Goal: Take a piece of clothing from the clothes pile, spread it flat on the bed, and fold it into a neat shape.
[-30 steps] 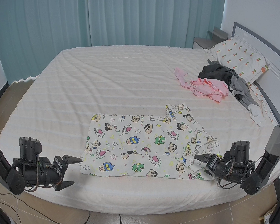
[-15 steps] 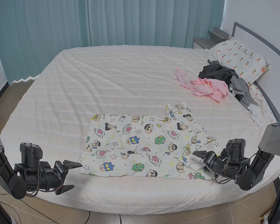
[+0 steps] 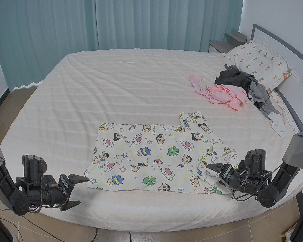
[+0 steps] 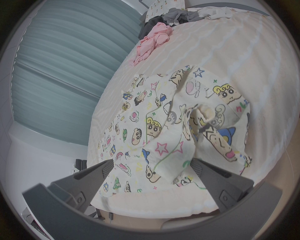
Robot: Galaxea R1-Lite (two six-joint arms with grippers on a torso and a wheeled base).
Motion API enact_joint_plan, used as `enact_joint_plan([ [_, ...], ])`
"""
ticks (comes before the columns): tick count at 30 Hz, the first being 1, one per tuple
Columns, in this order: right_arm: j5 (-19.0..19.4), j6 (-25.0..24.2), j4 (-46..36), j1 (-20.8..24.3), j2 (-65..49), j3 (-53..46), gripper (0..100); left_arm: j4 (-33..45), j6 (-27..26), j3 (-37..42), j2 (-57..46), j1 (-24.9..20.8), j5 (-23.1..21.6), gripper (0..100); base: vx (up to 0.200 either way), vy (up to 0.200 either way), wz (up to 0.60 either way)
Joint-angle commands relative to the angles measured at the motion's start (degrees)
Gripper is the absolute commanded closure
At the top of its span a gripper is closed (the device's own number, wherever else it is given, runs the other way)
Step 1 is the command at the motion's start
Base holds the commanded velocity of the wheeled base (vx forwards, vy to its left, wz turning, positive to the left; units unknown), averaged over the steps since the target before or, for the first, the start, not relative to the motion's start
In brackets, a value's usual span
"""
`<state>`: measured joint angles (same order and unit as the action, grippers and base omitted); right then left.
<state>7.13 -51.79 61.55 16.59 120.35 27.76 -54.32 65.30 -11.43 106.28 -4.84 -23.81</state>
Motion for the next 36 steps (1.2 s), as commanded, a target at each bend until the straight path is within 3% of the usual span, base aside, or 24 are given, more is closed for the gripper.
enact_joint_plan([
  [1,-0.1,0.11,-0.47,0.46,-0.2,0.1,0,0.0,0.0,0.01,0.25,0.01,-0.01,0,0.0,0.0,0.0],
  [15,-0.28,1.16,-0.73,-5.61,4.11,1.69,0,0.0,-0.09,0.01,0.51,0.01,0.08,0,0.0,0.0,0.0],
  [34,-0.28,0.81,-3.89,-2.79,3.49,6.08,0,0.0,-0.09,0.01,0.51,0.01,0.08,0,0.0,0.0,0.0],
  [35,-0.28,0.9,-4.16,-3.06,3.67,6.17,100,0.0,-0.09,0.01,0.51,0.01,0.17,0,0.0,0.0,0.0],
  [36,-0.28,0.9,-4.33,-3.14,3.67,6.08,100,0.0,-0.09,0.01,0.51,0.01,0.17,0,0.0,0.0,0.0],
])
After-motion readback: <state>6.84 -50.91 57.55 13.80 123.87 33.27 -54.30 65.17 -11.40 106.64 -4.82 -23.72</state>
